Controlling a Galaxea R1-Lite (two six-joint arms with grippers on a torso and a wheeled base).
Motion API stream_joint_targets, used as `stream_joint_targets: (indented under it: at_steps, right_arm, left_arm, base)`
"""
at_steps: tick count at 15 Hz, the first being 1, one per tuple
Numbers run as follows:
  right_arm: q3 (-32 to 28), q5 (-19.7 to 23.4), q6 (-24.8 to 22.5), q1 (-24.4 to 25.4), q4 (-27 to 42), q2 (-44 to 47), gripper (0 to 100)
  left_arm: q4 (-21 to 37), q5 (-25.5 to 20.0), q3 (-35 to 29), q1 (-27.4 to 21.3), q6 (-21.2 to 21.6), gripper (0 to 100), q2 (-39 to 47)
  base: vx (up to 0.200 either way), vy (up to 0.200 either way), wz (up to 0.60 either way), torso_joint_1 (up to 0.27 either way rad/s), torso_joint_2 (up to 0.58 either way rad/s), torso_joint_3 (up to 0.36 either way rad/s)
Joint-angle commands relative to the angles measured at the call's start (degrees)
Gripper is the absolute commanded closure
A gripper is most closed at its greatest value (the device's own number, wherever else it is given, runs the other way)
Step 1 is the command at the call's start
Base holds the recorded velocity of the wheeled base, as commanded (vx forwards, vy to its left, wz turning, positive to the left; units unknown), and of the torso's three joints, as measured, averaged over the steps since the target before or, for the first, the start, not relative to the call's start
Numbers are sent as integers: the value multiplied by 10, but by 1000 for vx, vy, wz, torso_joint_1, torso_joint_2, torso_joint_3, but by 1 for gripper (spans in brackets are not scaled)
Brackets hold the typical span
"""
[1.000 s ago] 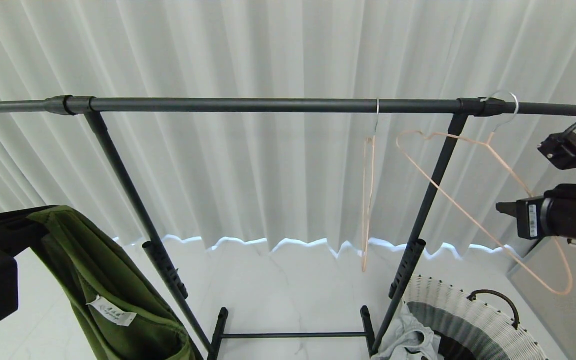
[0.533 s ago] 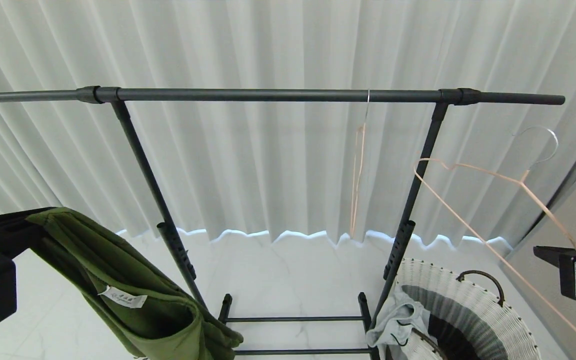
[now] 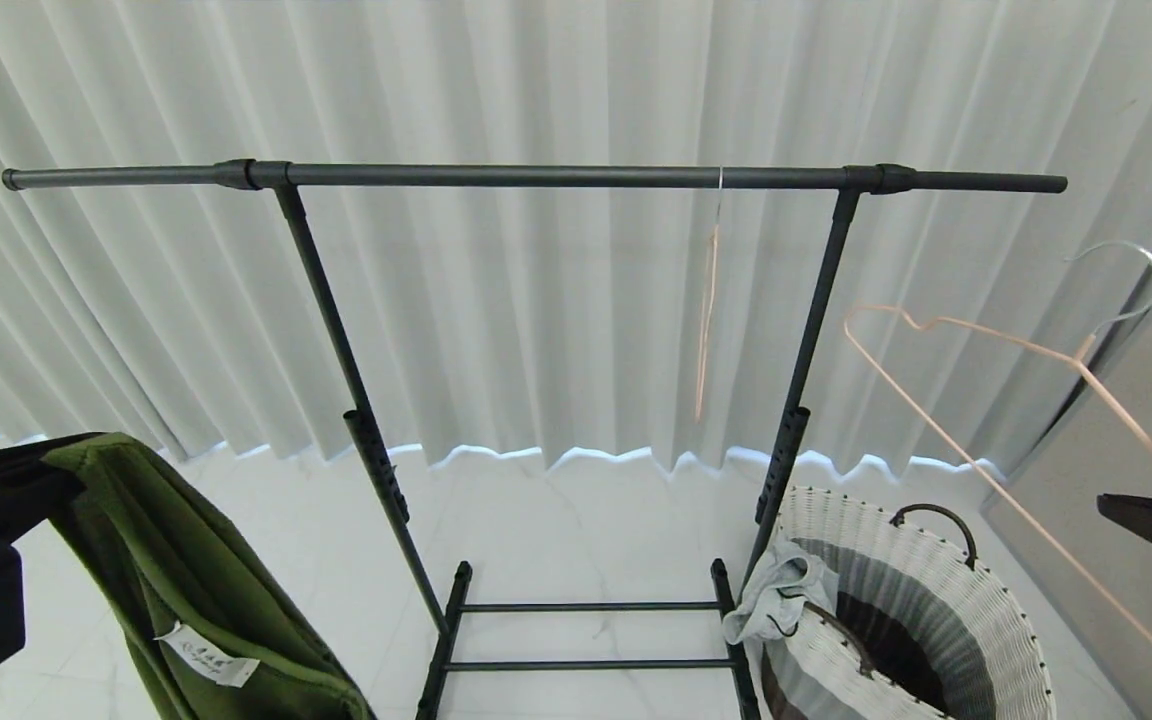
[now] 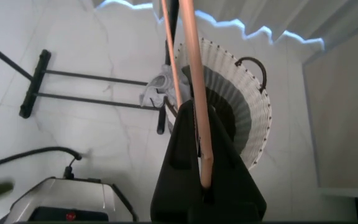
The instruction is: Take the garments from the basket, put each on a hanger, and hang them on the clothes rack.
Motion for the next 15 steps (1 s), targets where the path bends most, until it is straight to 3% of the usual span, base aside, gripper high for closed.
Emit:
stream_joint_targets:
  at_steps: [1, 6, 15]
  right_arm:
    - [-1, 0, -1, 4, 0, -24, 100]
    - [-2, 1, -1, 22, 4, -48, 100]
    - [-26, 1, -1, 103, 0, -39, 100]
  left_arm:
    - [-11, 0, 10, 6, 1, 100, 0]
    - [-19, 0, 8, 11, 1, 100, 3]
    - [-19, 0, 8, 33, 1, 100, 5]
  base:
    - [0, 0, 0, 0, 0, 0]
    - [0, 160, 0, 1, 0, 3]
    - [0, 200, 0, 5, 2, 1]
